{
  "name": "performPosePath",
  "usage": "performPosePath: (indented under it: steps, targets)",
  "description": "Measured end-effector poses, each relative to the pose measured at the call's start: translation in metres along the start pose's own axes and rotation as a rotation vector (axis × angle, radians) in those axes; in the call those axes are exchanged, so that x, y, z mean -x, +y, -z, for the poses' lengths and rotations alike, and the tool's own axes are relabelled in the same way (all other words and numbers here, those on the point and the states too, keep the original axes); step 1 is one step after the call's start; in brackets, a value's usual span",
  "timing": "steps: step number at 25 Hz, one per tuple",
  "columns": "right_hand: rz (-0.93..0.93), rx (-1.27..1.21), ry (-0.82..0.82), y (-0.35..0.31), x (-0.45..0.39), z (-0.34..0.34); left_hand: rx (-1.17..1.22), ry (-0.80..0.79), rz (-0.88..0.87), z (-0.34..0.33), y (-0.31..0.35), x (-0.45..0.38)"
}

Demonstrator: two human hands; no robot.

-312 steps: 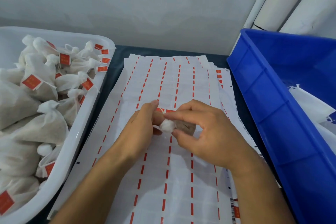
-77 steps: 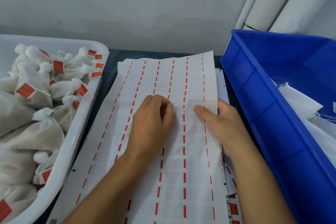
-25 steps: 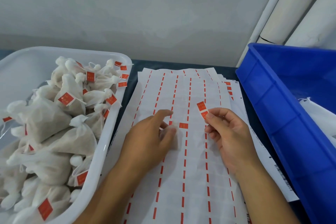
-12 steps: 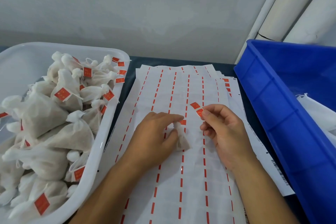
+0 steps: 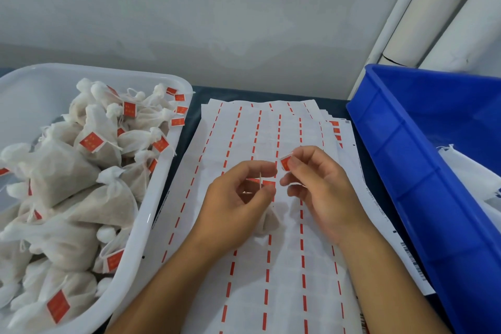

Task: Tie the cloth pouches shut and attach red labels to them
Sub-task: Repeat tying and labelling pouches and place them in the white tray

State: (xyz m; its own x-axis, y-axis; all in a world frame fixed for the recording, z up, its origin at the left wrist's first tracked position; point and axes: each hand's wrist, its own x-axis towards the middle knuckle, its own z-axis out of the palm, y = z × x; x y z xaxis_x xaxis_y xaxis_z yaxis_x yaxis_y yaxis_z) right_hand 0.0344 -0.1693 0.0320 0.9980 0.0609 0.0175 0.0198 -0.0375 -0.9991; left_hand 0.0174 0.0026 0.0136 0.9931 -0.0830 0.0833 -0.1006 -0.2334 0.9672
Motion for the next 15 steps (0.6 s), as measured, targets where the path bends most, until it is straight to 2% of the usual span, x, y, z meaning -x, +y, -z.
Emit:
performPosePath:
  steps: [6, 15]
  targets:
    - [0.009, 0.046, -0.108, 0.004, 0.013, 0.009, 0.024, -0.146, -0.022, 0.005, 0.003, 0.002]
    - [0.042, 0.253, -0.107, 0.005, 0.013, 0.013, 0.036, -0.213, -0.049, 0.001, 0.005, 0.006]
